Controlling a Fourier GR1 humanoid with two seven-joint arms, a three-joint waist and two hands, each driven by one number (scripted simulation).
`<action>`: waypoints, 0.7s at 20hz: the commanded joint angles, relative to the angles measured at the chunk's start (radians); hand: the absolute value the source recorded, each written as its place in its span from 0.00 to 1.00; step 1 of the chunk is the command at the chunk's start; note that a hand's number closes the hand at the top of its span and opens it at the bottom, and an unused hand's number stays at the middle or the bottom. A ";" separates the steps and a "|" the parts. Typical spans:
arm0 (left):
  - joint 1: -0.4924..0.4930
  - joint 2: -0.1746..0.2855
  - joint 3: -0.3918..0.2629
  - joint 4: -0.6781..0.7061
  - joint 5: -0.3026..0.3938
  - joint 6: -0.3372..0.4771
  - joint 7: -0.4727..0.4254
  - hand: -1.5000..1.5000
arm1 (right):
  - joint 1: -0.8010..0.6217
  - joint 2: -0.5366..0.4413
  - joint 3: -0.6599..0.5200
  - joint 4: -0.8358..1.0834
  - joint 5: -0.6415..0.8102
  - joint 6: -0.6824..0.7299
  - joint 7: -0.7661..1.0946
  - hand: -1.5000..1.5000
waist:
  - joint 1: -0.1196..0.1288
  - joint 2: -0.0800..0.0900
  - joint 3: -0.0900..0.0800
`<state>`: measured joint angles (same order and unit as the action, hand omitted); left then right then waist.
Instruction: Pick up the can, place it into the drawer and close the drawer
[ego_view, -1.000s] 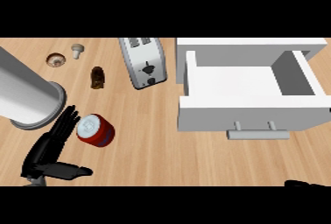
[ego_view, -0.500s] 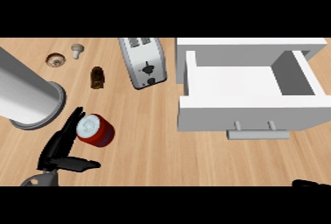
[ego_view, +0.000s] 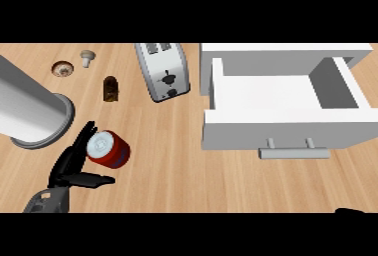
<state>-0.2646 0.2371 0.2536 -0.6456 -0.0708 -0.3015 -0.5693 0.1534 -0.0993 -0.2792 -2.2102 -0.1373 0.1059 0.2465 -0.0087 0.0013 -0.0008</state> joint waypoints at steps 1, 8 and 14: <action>-0.105 0.004 0.004 0.189 -0.023 0.021 -0.086 0.00 | 0.017 0.014 -0.014 -0.003 -0.004 0.011 -0.012 0.00 | -0.003 0.001 0.000; -0.178 -0.032 -0.018 0.330 -0.067 0.067 -0.214 0.00 | -0.021 -0.004 -0.035 -0.010 -0.015 0.007 0.019 0.00 | -0.006 0.002 0.000; -0.260 -0.011 -0.045 0.326 -0.069 -0.048 -0.126 0.00 | -0.087 -0.052 -0.063 -0.047 -0.042 -0.014 0.133 0.00 | -0.004 0.001 0.000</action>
<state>-0.4783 0.2376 0.2260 -0.3330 -0.1298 -0.3276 -0.7152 0.1183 -0.0960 -0.2840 -2.2397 -0.1227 0.0938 0.3002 -0.0133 0.0031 -0.0009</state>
